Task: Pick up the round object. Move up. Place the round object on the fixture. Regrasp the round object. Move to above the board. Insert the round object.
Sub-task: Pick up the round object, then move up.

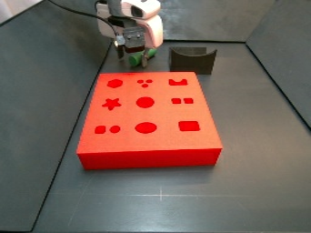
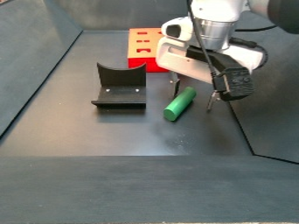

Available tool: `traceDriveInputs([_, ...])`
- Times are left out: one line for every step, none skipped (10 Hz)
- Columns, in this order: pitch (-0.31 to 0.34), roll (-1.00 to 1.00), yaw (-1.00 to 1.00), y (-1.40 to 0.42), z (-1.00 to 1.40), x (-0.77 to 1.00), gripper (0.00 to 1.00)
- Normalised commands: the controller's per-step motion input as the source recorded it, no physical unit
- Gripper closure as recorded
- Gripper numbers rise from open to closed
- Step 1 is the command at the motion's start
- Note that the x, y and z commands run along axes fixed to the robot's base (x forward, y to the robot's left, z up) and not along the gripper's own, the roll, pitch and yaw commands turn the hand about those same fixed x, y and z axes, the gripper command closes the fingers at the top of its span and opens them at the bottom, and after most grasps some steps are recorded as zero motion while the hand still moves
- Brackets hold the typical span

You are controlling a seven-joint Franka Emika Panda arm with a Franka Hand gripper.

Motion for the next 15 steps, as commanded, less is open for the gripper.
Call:
traceDriveInputs([0.0, 0.0, -0.04, 0.0, 0.0, 0.01, 0.0])
traceDriveInputs([0.0, 0.0, 0.0, 0.0, 0.0, 0.0, 1.0])
traceDriveInputs([0.0, 0.0, 0.0, 0.0, 0.0, 0.0, 1.0])
traceDriveInputs([0.0, 0.0, 0.0, 0.0, 0.0, 0.0, 1.0])
traceDriveInputs([0.0, 0.0, 0.0, 0.0, 0.0, 0.0, 1.0])
traceDriveInputs([0.0, 0.0, 0.0, 0.0, 0.0, 0.0, 1.0])
traceDriveInputs([0.0, 0.0, 0.0, 0.0, 0.0, 0.0, 1.0])
traceDriveInputs([0.0, 0.0, 0.0, 0.0, 0.0, 0.0, 1.0])
traceDriveInputs([0.0, 0.0, 0.0, 0.0, 0.0, 0.0, 1.0])
traceDriveInputs([0.0, 0.0, 0.0, 0.0, 0.0, 0.0, 1.0])
traceDriveInputs([0.0, 0.0, 0.0, 0.0, 0.0, 0.0, 1.0])
traceDriveInputs([0.0, 0.0, 0.0, 0.0, 0.0, 0.0, 1.0])
traceDriveInputs([0.0, 0.0, 0.0, 0.0, 0.0, 0.0, 1.0])
traceDriveInputs([0.0, 0.0, 0.0, 0.0, 0.0, 0.0, 1.0])
traceDriveInputs([0.0, 0.0, 0.0, 0.0, 0.83, 0.0, 1.0])
